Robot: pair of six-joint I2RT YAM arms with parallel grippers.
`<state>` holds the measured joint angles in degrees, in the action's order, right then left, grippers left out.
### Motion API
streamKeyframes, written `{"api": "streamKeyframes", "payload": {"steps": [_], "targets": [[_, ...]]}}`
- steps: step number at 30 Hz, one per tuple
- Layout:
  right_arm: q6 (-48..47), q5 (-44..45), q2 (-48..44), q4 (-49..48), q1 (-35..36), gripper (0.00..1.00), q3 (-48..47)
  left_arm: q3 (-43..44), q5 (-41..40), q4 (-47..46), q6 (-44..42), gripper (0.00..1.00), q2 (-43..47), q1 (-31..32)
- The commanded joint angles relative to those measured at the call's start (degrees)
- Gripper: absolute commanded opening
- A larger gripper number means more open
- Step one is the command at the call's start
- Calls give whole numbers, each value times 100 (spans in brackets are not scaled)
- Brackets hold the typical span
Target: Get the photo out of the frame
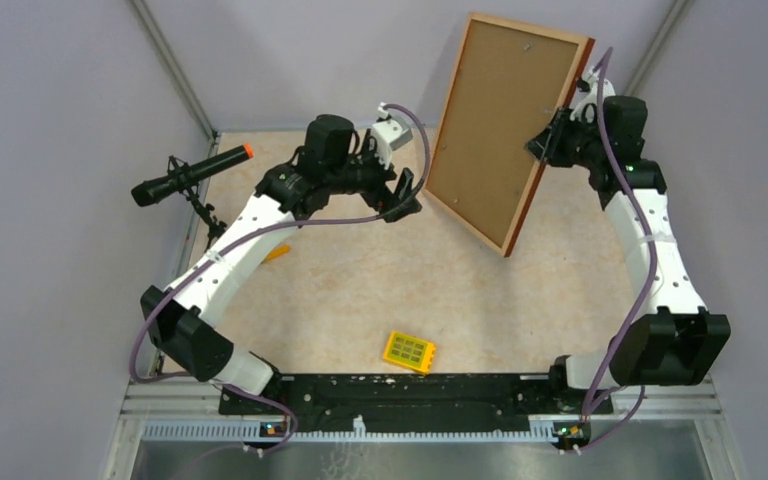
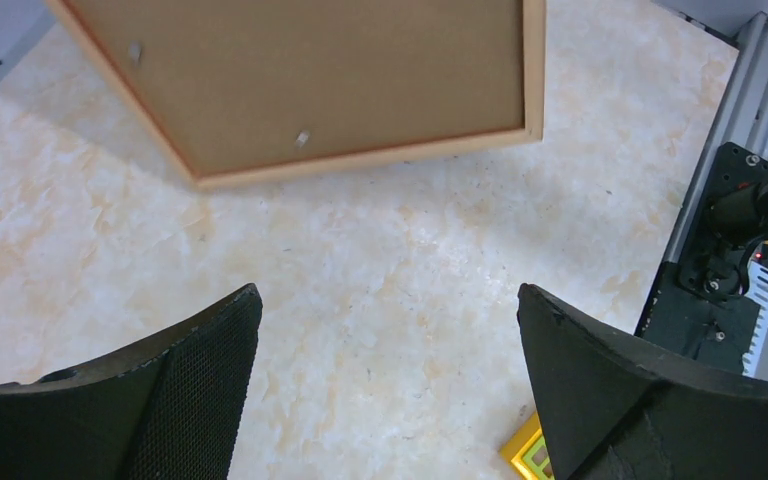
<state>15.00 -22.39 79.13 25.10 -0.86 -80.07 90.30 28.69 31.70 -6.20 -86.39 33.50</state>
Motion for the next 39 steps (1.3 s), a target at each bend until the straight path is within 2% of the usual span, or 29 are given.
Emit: {"api": "streamKeyframes", "payload": {"steps": [1,6,11,14,20,24,31,35,39], "targets": [[-2129,1362,-329,31,337,0,-714,-180,-206,-82,-41,99,562,-194],[-3402,2524,-514,-335,1173,0,-527,-169,-350,-94,73,99,847,-501],[-4479,3644,-631,-848,2103,0,11,-7,-378,-138,437,99,1031,-1064],[-5138,4415,-686,-1250,2717,0,533,146,-368,-176,595,99,1104,-1449],[-6346,5726,-640,-2807,3888,0,1951,364,-149,-329,942,99,1211,-1977],[-6600,6098,-281,-3541,4303,0,2570,365,59,-368,1033,99,1221,-2174],[-7069,6318,713,-5435,4931,0,3766,67,264,-472,997,99,1298,-2265],[-7251,6424,1445,-6237,5159,0,4068,-60,359,-504,949,99,1328,-2295],[-7184,6464,1972,-6471,5202,0,4096,-254,390,-551,882,99,1400,-2308]]}}
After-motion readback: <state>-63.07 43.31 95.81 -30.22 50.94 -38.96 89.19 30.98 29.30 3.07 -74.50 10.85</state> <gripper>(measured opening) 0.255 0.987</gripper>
